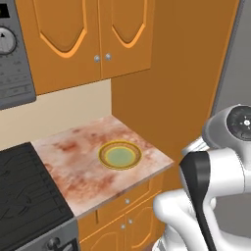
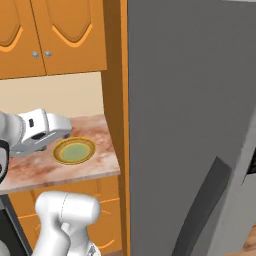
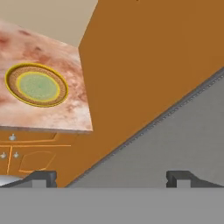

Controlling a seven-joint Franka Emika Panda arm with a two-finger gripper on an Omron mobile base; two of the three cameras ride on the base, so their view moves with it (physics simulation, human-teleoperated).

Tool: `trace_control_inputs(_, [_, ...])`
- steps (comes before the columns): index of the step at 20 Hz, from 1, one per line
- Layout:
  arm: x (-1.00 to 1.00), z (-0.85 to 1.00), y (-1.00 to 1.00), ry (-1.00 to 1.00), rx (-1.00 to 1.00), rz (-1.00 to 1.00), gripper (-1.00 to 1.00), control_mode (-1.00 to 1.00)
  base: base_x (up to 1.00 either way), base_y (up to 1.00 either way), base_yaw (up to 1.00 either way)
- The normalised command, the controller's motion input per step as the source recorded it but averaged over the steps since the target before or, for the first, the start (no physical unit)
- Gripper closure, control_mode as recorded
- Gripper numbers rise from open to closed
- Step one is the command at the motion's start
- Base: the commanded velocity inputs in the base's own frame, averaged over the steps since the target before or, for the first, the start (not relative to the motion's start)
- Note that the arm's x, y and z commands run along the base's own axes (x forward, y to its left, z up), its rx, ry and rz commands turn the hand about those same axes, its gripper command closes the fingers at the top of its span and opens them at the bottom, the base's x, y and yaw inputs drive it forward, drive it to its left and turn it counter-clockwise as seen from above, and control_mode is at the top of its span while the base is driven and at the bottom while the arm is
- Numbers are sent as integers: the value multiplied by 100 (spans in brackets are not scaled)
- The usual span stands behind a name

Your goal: Place the chicken drumstick on the counter behind the older chicken drumstick on the same shelf of the fridge to maintain FIFO order. Close the fridge door when finished.

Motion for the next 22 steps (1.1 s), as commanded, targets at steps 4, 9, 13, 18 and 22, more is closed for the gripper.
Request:
trace_control_inputs(4, [-8, -26, -35, -16, 6, -16, -100, -100, 0, -5, -4])
trace_control_inputs(9, [-1, -26, -95, -15, 20, -24, -100, -100, 0, 0, 0])
trace_control_inputs(13, [0, -9, -100, -11, 24, -19, -100, -100, 0, 0, 0])
trace_control_inputs(18, [3, 0, -100, -23, 22, -4, -100, -100, 0, 0, 0])
trace_control_inputs(22, [1, 0, -97, -29, 24, 0, -100, -100, 0, 0, 0])
